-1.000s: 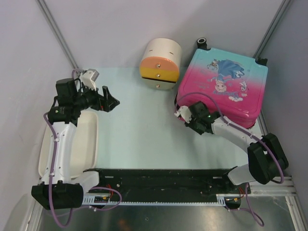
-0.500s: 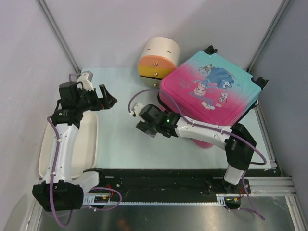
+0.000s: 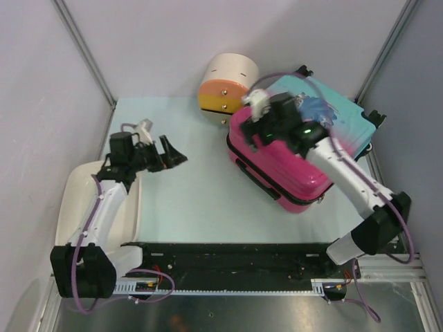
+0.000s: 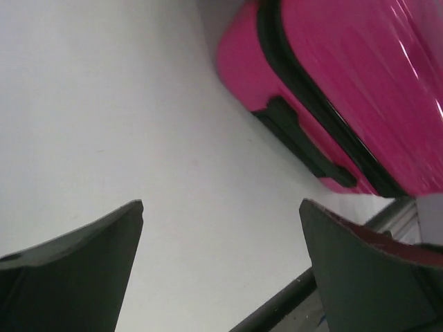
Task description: Open, take out, and arrange the luggage
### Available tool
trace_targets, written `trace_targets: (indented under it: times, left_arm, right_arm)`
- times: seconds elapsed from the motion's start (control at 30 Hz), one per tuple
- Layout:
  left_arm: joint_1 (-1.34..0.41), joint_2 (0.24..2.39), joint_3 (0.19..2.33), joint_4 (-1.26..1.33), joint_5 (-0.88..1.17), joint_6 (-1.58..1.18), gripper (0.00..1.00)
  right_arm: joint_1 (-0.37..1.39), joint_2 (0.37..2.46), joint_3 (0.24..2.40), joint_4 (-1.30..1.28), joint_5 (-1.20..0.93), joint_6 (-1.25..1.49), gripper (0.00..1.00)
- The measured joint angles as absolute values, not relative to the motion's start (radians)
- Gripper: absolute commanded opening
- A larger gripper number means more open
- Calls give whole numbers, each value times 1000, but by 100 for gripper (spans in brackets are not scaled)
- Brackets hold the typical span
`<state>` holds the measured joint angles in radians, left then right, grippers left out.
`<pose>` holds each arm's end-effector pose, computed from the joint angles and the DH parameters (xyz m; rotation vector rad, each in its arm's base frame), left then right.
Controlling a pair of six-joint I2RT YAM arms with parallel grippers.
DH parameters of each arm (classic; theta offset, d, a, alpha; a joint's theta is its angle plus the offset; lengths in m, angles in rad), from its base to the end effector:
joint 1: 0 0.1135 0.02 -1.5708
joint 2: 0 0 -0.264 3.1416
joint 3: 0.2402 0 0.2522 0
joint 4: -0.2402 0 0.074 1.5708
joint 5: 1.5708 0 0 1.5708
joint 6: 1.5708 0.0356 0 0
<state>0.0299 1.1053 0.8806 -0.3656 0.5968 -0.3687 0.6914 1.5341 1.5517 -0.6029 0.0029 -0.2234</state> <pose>0.2401 -0.0128 0.2957 -0.0791 2.1604 -0.8387 0.2663 0.2202 0.3811 -0.9560 1.9461 0.2669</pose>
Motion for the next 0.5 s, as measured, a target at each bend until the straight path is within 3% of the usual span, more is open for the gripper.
trace_targets:
  times: [0.2,0.33,0.5]
  left_arm:
    - [-248,1134,807,-241,636,-395,100]
    - [-366,1240,797,-128,653,-456,99]
    - [-495,1367,776,22,666,-536,98]
  right_arm:
    - [273,1284,1427,-722,-261,-344,90]
    - [93,1118,1384,-880,-348,-476,80]
    - [-410,1076,1317,-1098,-519,-765,70]
